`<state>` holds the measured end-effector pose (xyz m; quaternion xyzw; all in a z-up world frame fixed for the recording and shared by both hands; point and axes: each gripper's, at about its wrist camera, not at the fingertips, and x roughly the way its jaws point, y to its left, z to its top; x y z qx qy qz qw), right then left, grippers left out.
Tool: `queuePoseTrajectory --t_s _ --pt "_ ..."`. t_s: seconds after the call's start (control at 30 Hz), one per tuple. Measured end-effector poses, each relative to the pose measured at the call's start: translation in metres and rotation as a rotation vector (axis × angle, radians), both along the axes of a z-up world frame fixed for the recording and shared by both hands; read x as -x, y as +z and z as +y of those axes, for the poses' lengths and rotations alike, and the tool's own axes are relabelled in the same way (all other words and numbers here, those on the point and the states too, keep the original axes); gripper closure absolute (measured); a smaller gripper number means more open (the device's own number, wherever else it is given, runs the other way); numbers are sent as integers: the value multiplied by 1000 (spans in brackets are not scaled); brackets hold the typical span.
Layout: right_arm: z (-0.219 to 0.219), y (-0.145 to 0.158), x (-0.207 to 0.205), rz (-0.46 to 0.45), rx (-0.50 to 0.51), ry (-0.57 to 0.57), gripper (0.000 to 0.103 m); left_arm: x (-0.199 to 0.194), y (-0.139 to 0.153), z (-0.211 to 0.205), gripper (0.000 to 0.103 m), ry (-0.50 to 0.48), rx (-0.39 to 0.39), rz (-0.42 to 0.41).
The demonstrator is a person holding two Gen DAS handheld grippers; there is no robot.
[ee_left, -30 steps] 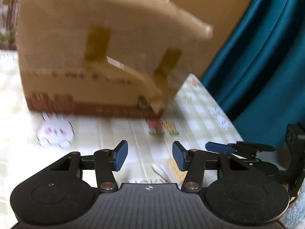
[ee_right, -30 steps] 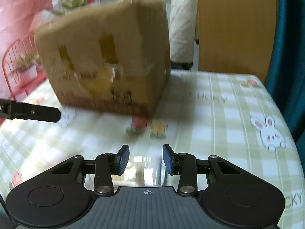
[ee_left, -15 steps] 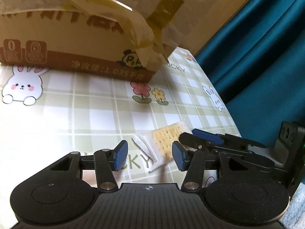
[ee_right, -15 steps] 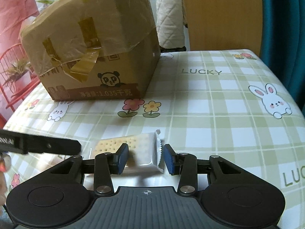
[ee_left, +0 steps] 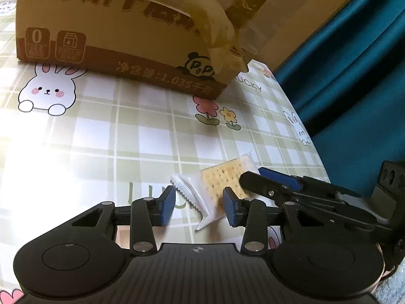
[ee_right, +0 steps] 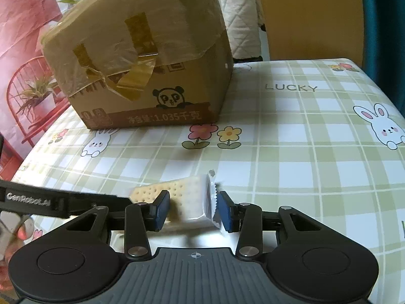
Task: Organize snacks
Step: 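Grasp the white cracker packet with the right tool while the left tool grips it too, then lift the cracker packet over the box and open both tools to drop it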
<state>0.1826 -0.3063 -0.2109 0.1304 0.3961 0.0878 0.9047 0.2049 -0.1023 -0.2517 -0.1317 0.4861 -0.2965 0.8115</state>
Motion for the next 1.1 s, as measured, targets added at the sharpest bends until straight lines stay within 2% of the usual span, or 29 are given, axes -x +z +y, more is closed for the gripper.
queuePoseTrajectory --t_s 0.13,0.23,0.3,0.4,0.5,0.83,0.97,1.1 --pt "2 -2 0 14 -36 10 64 2 -2 -2 61 -5 29 5" --pt "10 1 4 7 -30 15 68 5 -1 -3 61 -15 19 1" --pt "13 6 5 2 -37 20 71 8 3 -2 61 -19 -2 -17" --pt "18 20 6 -32 -27 30 72 10 16 7 62 -19 9 -57" --pt "24 45 6 -93 -21 40 72 11 40 14 62 -19 24 -135" --pt "37 151 -11 -329 4 51 72 0 147 32 62 -35 53 -427" --pt "41 184 -36 -379 15 63 72 -19 178 37 62 -21 66 -476" --pt "45 209 -79 -395 4 80 72 -54 201 42 62 -24 39 -497"
